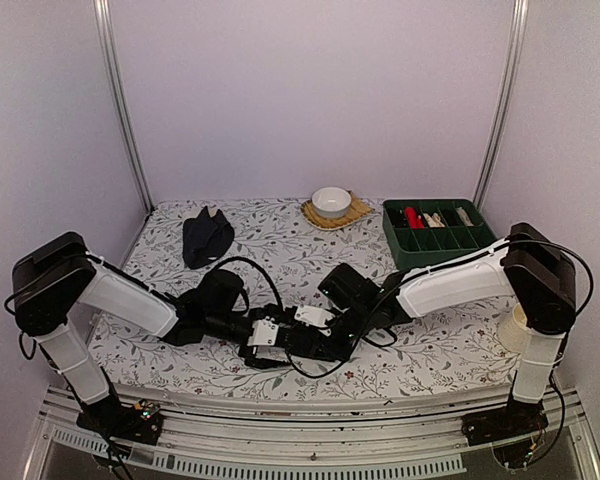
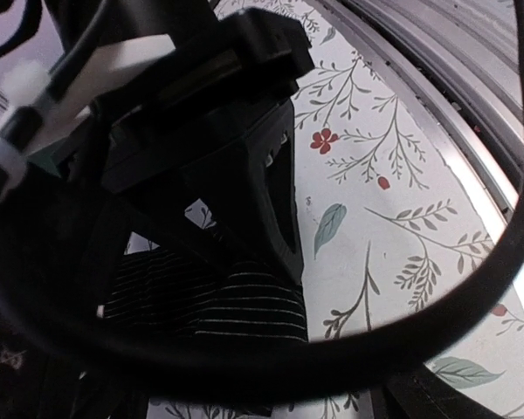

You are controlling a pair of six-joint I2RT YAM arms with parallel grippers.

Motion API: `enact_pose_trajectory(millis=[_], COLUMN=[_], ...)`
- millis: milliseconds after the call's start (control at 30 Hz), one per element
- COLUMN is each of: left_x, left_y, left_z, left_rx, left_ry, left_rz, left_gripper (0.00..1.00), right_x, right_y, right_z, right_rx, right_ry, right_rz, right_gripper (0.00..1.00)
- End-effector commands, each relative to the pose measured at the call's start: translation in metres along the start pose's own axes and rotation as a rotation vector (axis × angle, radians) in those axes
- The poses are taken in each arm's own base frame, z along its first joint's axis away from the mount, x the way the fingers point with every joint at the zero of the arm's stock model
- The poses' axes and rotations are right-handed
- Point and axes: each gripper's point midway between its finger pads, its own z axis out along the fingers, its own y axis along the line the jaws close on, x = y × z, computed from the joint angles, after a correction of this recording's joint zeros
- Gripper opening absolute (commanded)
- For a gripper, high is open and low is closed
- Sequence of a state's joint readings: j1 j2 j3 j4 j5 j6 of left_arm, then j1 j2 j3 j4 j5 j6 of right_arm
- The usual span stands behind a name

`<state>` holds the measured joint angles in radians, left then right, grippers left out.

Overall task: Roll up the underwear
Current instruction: Roll the underwear at the center of the board.

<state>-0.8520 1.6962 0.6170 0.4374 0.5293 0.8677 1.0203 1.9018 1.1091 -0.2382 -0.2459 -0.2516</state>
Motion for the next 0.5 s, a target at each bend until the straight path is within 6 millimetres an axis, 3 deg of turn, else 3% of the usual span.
enact_pose_trajectory(millis=[0, 200, 300, 467], left_x=[0.005, 0.012, 0.014, 0.011], left_y=[-0.005, -0.011, -0.013, -0.026], left_z=[0.008, 0.013, 0.013, 0.01], left_rx=[-0.025, -0.053, -0.068, -0.071], left_ry=[0.033, 0.084, 0.095, 0.079], left_rz=[0.079, 0.156, 0.189, 0.259], left_gripper=[0.86, 0.8, 0.73, 0.72], right_x=[0.051, 0.047, 0.05, 0.05], right_y=[0.028, 0.029, 0.029, 0.027], right_z=[0.019, 0.022, 0.024, 0.026], right_rx=[-0.141, -0.16, -0.16, -0.157], right_ry=[0.177, 0.184, 0.191, 0.191], right_rz=[0.043, 0.036, 0.037, 0.042], right_gripper=[0.18, 0.18, 0.18, 0.18])
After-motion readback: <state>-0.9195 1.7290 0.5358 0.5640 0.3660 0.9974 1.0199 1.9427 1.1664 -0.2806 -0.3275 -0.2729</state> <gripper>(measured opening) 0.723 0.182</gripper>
